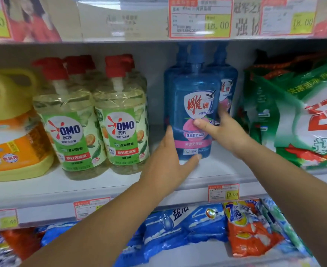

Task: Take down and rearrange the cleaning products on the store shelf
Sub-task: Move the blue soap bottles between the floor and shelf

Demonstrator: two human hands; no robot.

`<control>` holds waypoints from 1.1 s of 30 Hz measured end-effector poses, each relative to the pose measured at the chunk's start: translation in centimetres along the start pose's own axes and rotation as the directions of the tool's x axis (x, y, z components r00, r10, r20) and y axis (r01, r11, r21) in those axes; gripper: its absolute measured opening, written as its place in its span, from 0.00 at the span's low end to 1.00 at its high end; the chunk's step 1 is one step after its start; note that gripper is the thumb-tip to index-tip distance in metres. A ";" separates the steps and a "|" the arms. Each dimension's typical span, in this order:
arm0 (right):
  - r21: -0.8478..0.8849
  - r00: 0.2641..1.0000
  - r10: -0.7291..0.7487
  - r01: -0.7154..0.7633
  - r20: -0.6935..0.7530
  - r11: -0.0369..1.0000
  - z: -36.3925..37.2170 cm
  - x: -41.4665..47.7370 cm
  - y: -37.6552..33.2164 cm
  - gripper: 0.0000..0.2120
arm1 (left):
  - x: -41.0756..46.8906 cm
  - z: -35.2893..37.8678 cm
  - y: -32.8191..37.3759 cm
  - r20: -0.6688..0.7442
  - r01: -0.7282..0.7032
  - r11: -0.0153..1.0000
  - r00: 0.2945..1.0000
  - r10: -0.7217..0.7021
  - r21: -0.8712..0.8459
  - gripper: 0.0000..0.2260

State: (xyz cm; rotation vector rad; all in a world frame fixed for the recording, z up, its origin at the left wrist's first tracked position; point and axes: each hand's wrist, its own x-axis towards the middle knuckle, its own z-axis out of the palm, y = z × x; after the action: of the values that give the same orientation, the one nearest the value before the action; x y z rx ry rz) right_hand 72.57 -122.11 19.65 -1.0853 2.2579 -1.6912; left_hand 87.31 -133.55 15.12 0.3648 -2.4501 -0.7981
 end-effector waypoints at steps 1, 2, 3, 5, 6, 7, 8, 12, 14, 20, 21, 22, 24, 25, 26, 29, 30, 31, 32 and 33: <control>0.001 1.000 -0.008 0.008 -0.027 1.000 0.4 0.0 0.2 0.29 | -0.8 -0.7 0.0 0.078 -0.036 0.994 0.997 0.028 0.101 0.41; 0.000 0.999 -0.011 0.011 -0.048 1.000 0.7 0.1 0.4 0.29 | -1.5 -1.4 -0.2 0.171 -0.082 0.970 0.984 0.043 0.228 0.42; -0.001 0.998 -0.006 0.006 -0.062 1.000 1.0 0.2 0.5 0.29 | -2.2 -2.1 -0.6 0.250 -0.141 0.926 0.967 0.053 0.351 0.42; -0.006 0.997 0.006 -0.007 -0.083 1.000 1.4 0.8 0.8 0.30 | -2.8 -3.0 -1.4 0.327 -0.247 0.842 0.941 0.089 0.480 0.38; -0.012 0.996 0.010 -0.011 -0.093 1.000 1.7 1.1 0.8 0.30 | -3.0 -3.1 -1.8 0.341 -0.280 0.814 0.934 0.108 0.510 0.36; -0.019 0.995 0.010 -0.011 -0.097 1.000 1.9 1.3 0.7 0.31 | -2.9 -3.0 -2.2 0.342 -0.301 0.789 0.932 0.123 0.536 0.35; -0.030 0.995 0.002 -0.005 -0.098 1.000 2.1 1.5 0.8 0.31 | -2.9 -2.8 -2.5 0.325 -0.326 0.756 0.932 0.158 0.567 0.34; -0.070 0.995 0.004 -0.011 -0.099 0.997 2.4 2.5 1.6 0.33 | -2.9 -1.2 -3.8 0.193 -0.391 0.670 0.916 0.353 0.631 0.28; -0.055 0.996 0.010 -0.015 -0.090 0.998 2.4 2.7 2.1 0.36 | -2.8 -0.9 -4.4 0.172 -0.384 0.664 0.916 0.363 0.642 0.28; -0.172 0.985 0.048 -0.077 -0.166 0.982 2.7 1.0 0.0 0.32 | -3.0 -1.6 -3.4 0.209 -0.313 0.744 0.950 0.233 0.591 0.33; -0.207 0.970 -0.009 -0.042 -0.241 0.977 2.8 -0.6 -1.0 0.30 | -3.1 -1.8 -3.2 0.213 -0.314 0.763 0.949 0.233 0.565 0.32; -0.207 0.944 -0.084 0.017 -0.318 0.978 2.9 -2.9 -1.8 0.26 | -3.4 -2.0 -3.0 0.200 -0.321 0.781 0.947 0.252 0.536 0.30; -0.126 0.881 -0.215 0.178 -0.422 0.976 2.9 -8.8 -2.6 0.20 | -4.9 -2.0 -2.7 0.105 -0.339 0.836 0.939 0.326 0.432 0.26; -0.070 0.863 -0.241 0.234 -0.444 0.970 2.9 -12.0 -2.4 0.17 | -6.3 -1.9 -2.6 0.050 -0.357 0.859 0.930 0.365 0.366 0.25; -0.029 0.859 -0.250 0.265 -0.447 0.964 2.9 -15.2 -1.6 0.16 | -8.2 -1.6 -2.8 0.019 -0.386 0.865 0.916 0.401 0.321 0.24; -0.020 0.927 -0.088 0.086 -0.365 0.996 3.4 -22.9 4.6 0.20 | -15.4 0.5 -5.2 0.097 -0.448 0.860 0.894 0.438 0.245 0.20; -0.046 0.957 0.049 -0.065 -0.287 0.997 3.7 -24.9 7.3 0.22 | -17.8 1.5 -6.5 0.172 -0.432 0.874 0.900 0.400 0.224 0.21; -0.097 0.962 0.204 -0.224 -0.180 0.970 4.0 -26.9 10.1 0.24 | -20.0 2.4 -7.9 0.252 -0.399 0.892 0.904 0.344 0.214 0.22; -0.144 0.925 0.378 -0.379 -0.037 0.914 4.2 -28.6 12.4 0.30 | -21.9 3.2 -9.2 0.329 -0.359 0.909 0.902 0.279 0.213 0.23; -0.182 0.830 0.545 -0.521 0.122 0.834 4.7 -30.0 14.5 0.36 | -23.5 3.8 -10.4 0.390 -0.325 0.920 0.894 0.223 0.218 0.24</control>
State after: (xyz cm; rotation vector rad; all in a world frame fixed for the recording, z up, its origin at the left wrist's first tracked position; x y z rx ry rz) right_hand 90.14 -106.04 -4.15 -0.5040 2.3026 -1.1791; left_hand 105.36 -130.51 -3.25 -0.0451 -2.8805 -0.4222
